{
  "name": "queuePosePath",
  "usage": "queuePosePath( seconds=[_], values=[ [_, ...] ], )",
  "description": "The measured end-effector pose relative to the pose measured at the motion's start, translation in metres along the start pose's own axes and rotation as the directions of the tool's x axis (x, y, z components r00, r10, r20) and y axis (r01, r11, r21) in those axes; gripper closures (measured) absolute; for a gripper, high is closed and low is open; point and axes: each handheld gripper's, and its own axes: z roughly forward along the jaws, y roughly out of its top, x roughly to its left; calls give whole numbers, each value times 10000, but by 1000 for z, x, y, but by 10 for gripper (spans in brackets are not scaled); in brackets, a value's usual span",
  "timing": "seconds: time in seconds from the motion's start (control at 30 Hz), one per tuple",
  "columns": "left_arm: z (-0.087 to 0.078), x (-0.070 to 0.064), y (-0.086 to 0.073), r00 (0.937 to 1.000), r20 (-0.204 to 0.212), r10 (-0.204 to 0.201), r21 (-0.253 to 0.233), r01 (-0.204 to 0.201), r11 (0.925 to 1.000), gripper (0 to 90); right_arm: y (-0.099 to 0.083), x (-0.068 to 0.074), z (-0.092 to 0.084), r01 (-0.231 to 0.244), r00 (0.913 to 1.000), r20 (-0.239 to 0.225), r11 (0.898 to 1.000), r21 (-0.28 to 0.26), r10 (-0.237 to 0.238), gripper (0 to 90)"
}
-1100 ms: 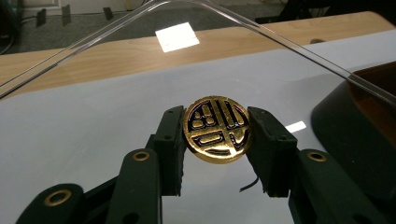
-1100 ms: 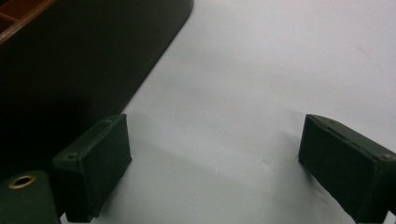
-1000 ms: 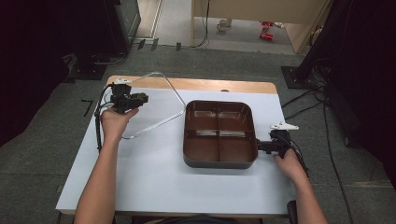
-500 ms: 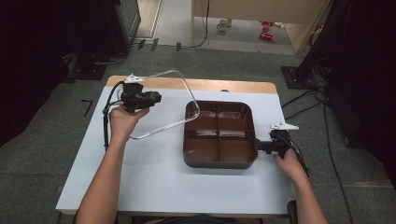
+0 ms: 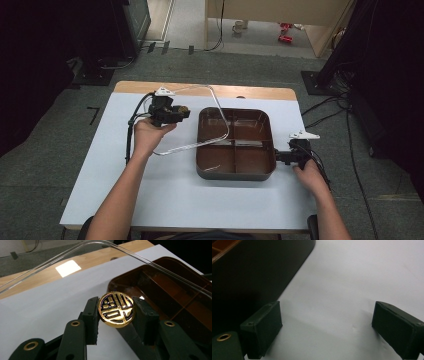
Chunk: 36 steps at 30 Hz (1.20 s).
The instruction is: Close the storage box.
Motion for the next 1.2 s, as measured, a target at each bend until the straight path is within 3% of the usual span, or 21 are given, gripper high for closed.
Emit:
queuePosePath(
  seconds=[0.17,0.5,0.87,1.0,1.2],
  values=[
    [9,-11,-1,9992,388,-20,137,15,9999,595,0,0,0,-1,10000,1,10000,1,1,86],
    [28,-36,-8,9983,409,419,258,-430,9987,595,0,0,0,37,10000,1,10000,3,-37,86],
    [49,-61,-18,9948,867,539,459,-580,9973,594,0,0,0,31,10000,-5,10000,1,-31,86],
    [56,-71,-20,9899,1103,893,559,-959,9938,594,0,0,0,32,10000,-3,10000,0,-32,86],
    [64,-80,-16,9850,1349,1076,519,-1155,9920,595,0,0,0,17,10000,1,10000,-3,-17,86]
  ],
)
